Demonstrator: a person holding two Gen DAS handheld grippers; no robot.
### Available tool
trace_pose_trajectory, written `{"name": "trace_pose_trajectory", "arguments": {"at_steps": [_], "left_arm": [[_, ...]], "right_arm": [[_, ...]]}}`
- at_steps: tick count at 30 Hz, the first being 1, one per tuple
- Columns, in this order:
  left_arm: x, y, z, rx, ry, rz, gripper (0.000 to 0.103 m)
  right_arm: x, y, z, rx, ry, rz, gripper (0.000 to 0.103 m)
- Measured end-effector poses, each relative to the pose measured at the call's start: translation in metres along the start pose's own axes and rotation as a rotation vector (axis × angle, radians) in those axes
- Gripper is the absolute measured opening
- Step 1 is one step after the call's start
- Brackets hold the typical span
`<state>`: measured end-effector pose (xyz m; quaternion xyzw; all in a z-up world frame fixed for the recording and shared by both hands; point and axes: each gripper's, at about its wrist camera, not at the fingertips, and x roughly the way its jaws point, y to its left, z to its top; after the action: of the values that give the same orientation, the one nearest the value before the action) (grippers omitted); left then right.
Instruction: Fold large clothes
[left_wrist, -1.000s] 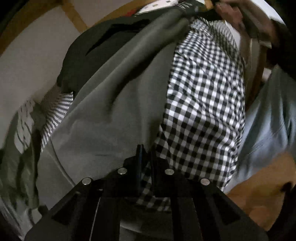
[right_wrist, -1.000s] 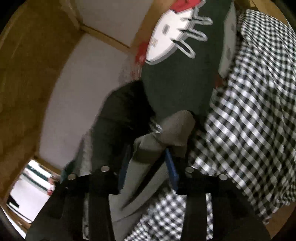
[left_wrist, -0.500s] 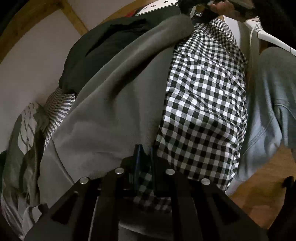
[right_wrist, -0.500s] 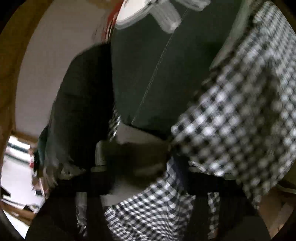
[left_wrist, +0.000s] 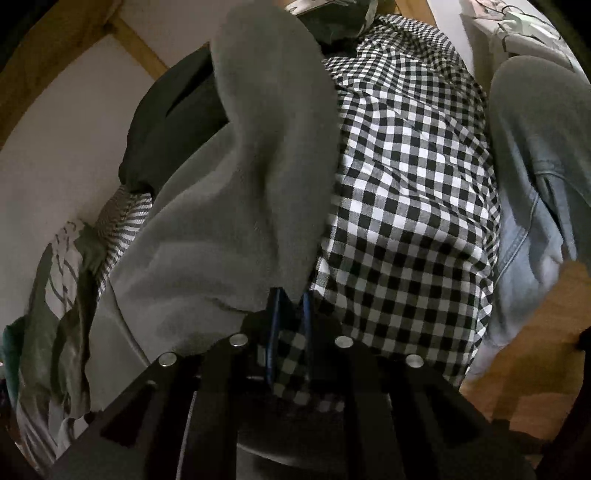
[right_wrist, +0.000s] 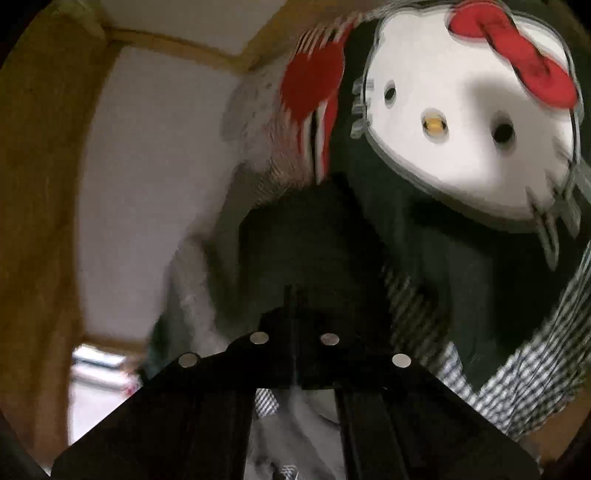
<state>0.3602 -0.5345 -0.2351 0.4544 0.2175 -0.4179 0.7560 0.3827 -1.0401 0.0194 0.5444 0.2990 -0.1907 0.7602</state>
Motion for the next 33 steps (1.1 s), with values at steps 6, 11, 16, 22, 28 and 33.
{"name": "trace_pose_trajectory", "arguments": {"at_steps": [6, 11, 16, 22, 28, 33], "left_arm": [[0.002, 0.001, 0.002, -0.056, 0.007, -0.021, 0.020], [0.007, -0.001, 0.004, -0.057, 0.010, -0.027, 0.032], [0.009, -0.014, 0.008, -0.016, 0.036, -0.010, 0.043], [0.007, -0.016, 0.016, -0.038, 0.068, -0.014, 0.045], [0.002, -0.002, 0.023, -0.165, 0.034, -0.044, 0.045], [-0.003, 0.006, 0.025, -0.257, -0.026, -0.013, 0.045]], "right_arm": [[-0.027, -0.029, -0.061, -0.210, 0.018, 0.139, 0.099], [-0.028, -0.121, -0.141, -0.271, 0.054, 0.172, 0.099], [0.027, -0.153, -0.176, -0.241, 0.187, 0.291, 0.076], [0.061, -0.113, -0.176, -0.287, 0.158, 0.289, 0.018], [0.009, -0.068, -0.190, -0.352, 0.042, 0.405, 0.015], [-0.027, -0.013, -0.211, -0.455, 0.004, 0.450, 0.015]]}}
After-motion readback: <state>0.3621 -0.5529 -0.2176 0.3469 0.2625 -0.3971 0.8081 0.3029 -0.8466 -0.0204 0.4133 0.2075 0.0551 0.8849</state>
